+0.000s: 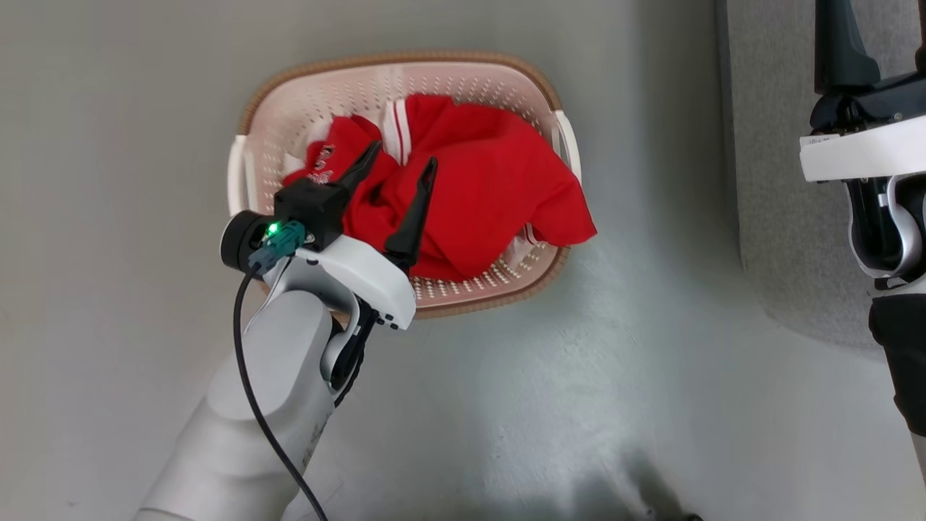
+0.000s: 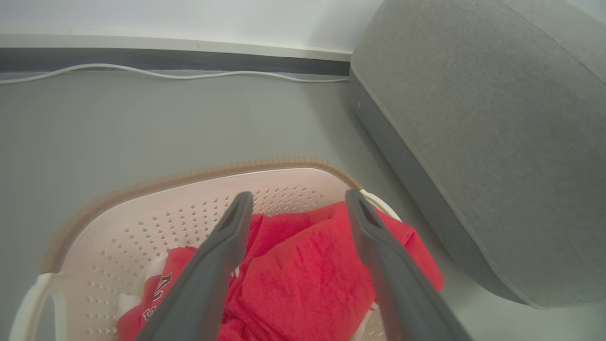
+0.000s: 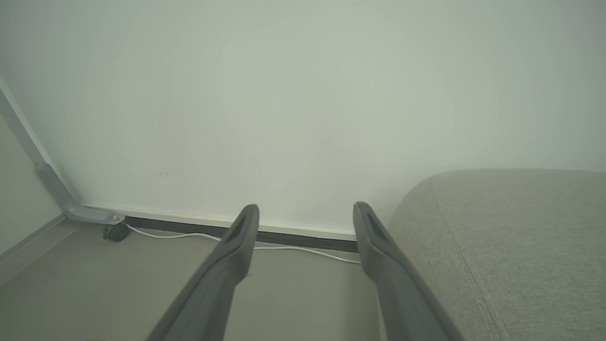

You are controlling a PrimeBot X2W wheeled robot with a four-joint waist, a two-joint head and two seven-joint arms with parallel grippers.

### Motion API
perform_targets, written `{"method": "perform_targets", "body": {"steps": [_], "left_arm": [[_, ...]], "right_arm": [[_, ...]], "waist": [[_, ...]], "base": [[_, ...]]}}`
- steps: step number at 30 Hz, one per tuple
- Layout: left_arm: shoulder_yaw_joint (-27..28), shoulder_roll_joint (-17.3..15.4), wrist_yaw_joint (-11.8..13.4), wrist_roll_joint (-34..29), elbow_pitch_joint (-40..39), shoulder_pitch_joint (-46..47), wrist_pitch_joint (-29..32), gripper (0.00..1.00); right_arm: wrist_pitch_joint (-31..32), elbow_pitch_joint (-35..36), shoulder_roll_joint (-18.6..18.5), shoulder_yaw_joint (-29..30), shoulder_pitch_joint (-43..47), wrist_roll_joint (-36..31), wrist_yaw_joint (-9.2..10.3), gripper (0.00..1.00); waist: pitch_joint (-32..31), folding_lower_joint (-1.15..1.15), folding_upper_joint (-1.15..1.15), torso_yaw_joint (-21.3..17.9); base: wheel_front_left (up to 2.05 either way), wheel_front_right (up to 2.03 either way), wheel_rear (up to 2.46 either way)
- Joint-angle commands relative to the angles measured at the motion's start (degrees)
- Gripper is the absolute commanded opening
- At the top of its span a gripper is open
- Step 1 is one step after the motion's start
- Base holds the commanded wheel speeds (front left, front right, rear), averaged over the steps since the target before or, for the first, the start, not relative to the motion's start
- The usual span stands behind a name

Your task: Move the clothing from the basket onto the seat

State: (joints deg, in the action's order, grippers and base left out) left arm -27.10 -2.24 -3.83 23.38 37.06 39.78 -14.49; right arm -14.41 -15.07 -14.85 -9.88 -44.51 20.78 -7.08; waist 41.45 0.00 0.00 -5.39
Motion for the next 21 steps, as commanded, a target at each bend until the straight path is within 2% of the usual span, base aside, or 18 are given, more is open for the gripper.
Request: {"method": "perform_targets", "body": {"steps": [1,8,12,19,21], "left_arm": [[0.40,-0.64,-0.77,0.51,0.40,1.29,-0.51,1.00],[-5.74,-0.64,-3.25,2.08,9.70,8.14,-0.51,1.00],[-9.37,-0.64,-3.59,4.10,13.67,11.19,-0.51,1.00],[-20.81,-0.64,-3.64,12.43,17.31,15.76,-0.51,1.00],[-22.01,-0.65,-3.64,13.42,17.97,16.65,-0.51,1.00]], "right_arm": [[-0.59,2.01,-0.10,-0.79,0.10,0.34,-0.41,1.00],[-0.59,4.04,0.83,-1.87,-1.95,0.80,-0.41,1.00],[-0.59,5.10,1.74,-2.69,-3.11,0.77,-0.41,1.00],[-0.59,6.70,2.99,-3.68,-4.99,1.07,-0.41,1.00],[-0.59,6.89,3.12,-3.75,-5.22,1.13,-0.41,1.00]], "waist": [[3.23,0.00,0.00,-2.43],[7.19,0.00,0.00,-5.18],[8.82,0.00,0.00,-6.73],[11.24,0.00,0.00,-8.61],[11.56,0.00,0.00,-8.83]], "base": [[0.00,0.00,0.00],[0.00,0.00,0.00],[0.00,0.00,0.00],[0.00,0.00,0.00],[0.00,0.00,0.00]]}}
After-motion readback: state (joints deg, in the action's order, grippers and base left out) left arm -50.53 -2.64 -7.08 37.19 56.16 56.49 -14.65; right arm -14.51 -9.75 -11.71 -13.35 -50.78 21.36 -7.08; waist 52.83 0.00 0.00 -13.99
